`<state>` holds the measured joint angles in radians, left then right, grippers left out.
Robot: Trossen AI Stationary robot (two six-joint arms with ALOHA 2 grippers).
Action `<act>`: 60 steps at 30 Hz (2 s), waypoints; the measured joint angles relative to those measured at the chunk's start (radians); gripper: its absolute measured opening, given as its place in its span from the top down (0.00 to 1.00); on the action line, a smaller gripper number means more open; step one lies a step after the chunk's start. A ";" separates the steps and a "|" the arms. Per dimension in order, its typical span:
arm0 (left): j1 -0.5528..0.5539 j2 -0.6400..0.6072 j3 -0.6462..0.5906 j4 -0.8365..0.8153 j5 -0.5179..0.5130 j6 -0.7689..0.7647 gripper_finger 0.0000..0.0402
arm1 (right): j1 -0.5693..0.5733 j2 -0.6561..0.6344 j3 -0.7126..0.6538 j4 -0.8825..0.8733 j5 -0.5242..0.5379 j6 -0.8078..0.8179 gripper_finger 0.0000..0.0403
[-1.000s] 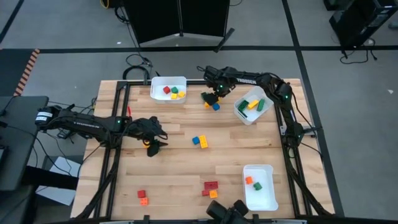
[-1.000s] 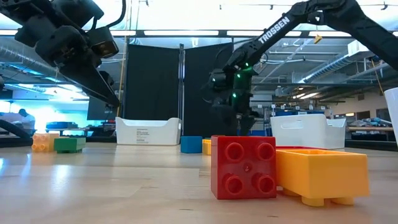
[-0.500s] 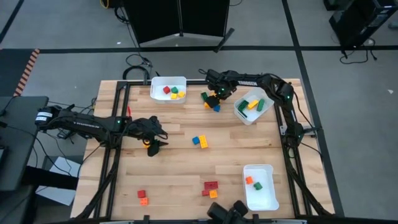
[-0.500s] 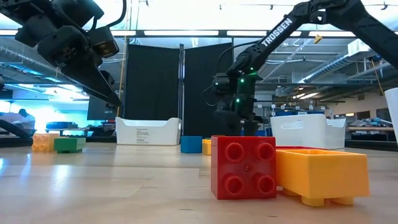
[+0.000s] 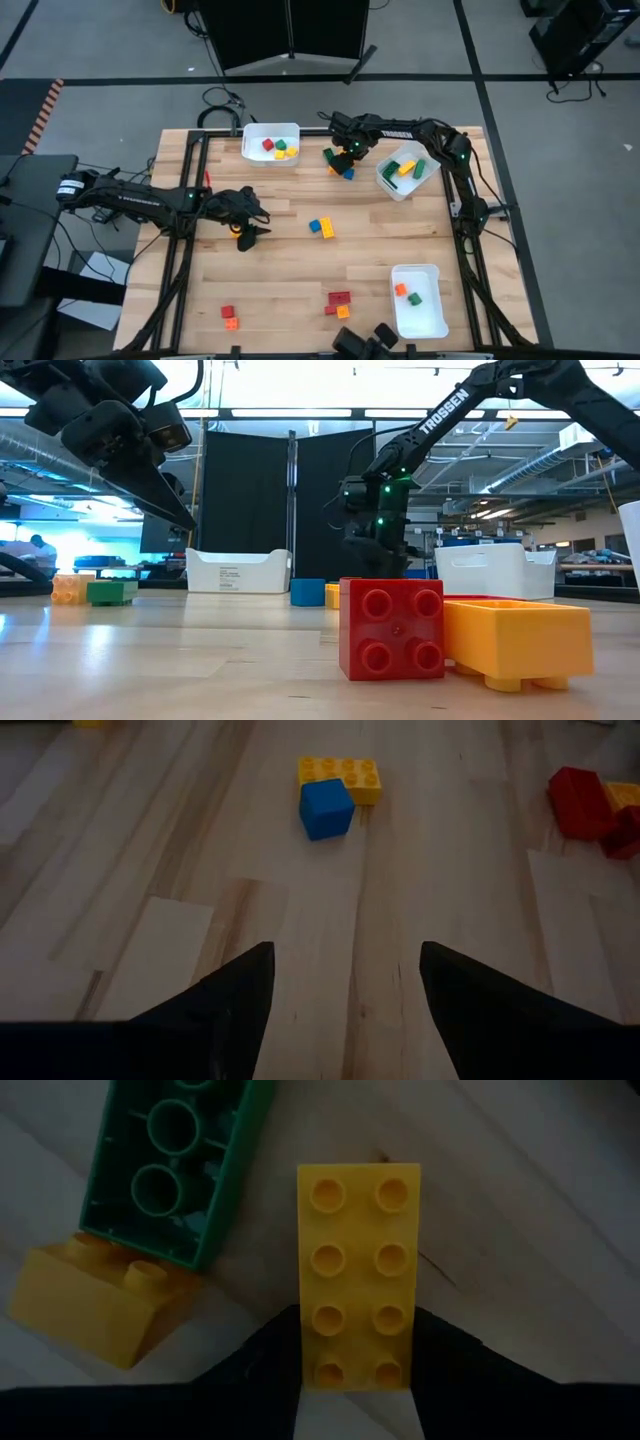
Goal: Sort blocks by size
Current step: Put the yellow 8 stud gamepiece into the top right white bin
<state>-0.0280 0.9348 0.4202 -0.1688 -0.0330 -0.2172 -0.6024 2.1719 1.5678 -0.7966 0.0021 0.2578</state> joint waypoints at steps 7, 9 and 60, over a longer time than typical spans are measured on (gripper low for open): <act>0.000 0.000 0.000 -0.011 0.000 0.001 0.35 | 0.006 0.001 0.003 -0.032 -0.011 0.028 0.62; 0.000 0.000 0.000 -0.007 0.000 0.002 0.35 | 0.006 -0.003 0.003 -0.045 -0.012 0.039 0.62; 0.000 0.000 0.000 0.188 -0.194 0.004 0.35 | -0.069 -0.805 -0.703 -0.109 -0.040 0.476 0.61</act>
<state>-0.0277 0.9348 0.4202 0.0193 -0.2270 -0.2131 -0.6717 1.3665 0.8646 -0.9060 -0.0379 0.7334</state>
